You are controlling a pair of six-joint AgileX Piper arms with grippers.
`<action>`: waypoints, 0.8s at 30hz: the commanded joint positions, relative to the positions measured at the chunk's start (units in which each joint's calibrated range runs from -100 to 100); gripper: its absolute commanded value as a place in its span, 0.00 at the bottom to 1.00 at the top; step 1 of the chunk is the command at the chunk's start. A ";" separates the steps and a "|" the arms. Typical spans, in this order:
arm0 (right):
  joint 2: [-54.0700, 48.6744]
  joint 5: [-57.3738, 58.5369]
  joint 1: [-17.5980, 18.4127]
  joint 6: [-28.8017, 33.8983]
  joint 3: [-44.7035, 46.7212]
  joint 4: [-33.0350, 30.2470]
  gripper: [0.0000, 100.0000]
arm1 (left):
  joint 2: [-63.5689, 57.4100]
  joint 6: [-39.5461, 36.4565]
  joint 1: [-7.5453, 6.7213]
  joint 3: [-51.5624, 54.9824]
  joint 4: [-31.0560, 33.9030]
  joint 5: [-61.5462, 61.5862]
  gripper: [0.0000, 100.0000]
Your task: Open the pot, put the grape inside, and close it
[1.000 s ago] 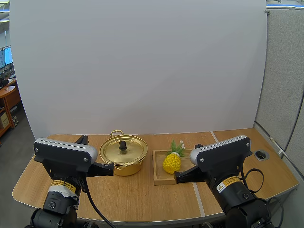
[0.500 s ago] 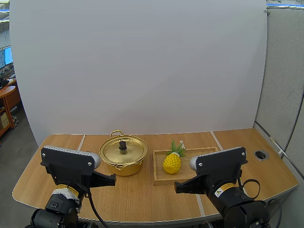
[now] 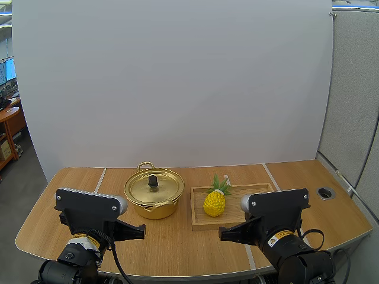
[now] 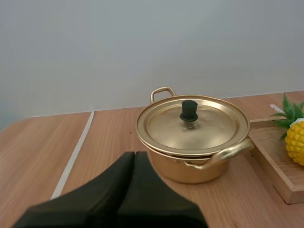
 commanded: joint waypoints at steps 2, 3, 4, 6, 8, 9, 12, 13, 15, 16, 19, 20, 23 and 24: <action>-0.41 0.27 -0.27 0.88 0.00 0.24 0.00 | -0.29 -0.55 0.24 0.13 -1.19 0.05 0.00; -0.41 0.27 -0.27 0.88 0.00 0.24 0.00 | -0.29 -0.55 0.24 0.13 -1.19 0.05 0.00; -0.41 0.27 -0.27 0.88 0.00 0.24 0.00 | -0.29 -0.55 0.24 0.13 -1.19 0.05 0.00; -0.41 -0.10 -0.27 0.79 0.00 -0.75 0.00 | -0.29 -0.55 0.24 0.13 -1.19 0.05 0.00; -0.41 -1.09 -0.27 0.79 0.00 -2.71 0.00 | -0.29 -0.55 0.29 0.13 -1.19 0.05 0.00; -0.41 -1.29 -0.27 0.79 0.00 -3.91 0.00 | -0.29 -0.55 0.37 0.13 -1.19 0.05 0.00; -0.41 -1.62 -0.27 0.79 0.00 -4.79 0.00 | -0.29 -0.55 0.97 0.13 -1.19 0.05 0.00; -0.41 -1.62 -0.27 0.79 0.00 -4.79 0.00 | -0.29 -0.55 1.07 0.13 -1.19 0.05 0.00; -0.41 -1.62 -0.27 0.79 0.00 -4.79 0.00 | -0.29 -0.55 1.07 0.13 -1.19 0.05 0.00; -0.41 -1.62 -0.27 0.79 0.00 -4.79 0.00 | -0.29 -0.55 1.07 0.13 -1.19 0.05 0.00; -0.41 -1.62 -0.27 0.79 0.00 -4.79 0.00 | -0.29 -0.55 1.07 0.13 -1.19 0.05 0.00; -0.41 -1.62 -0.27 0.79 0.00 -4.79 0.00 | -0.29 -0.55 1.07 0.13 -1.19 0.05 0.00; -0.41 -1.61 -0.17 0.79 0.00 -4.88 0.00 | -0.29 -0.55 1.13 0.13 -1.19 0.05 0.00; -0.41 -1.61 0.11 0.79 0.00 -4.88 0.00 | -0.29 -0.55 1.15 0.13 -1.19 0.05 0.00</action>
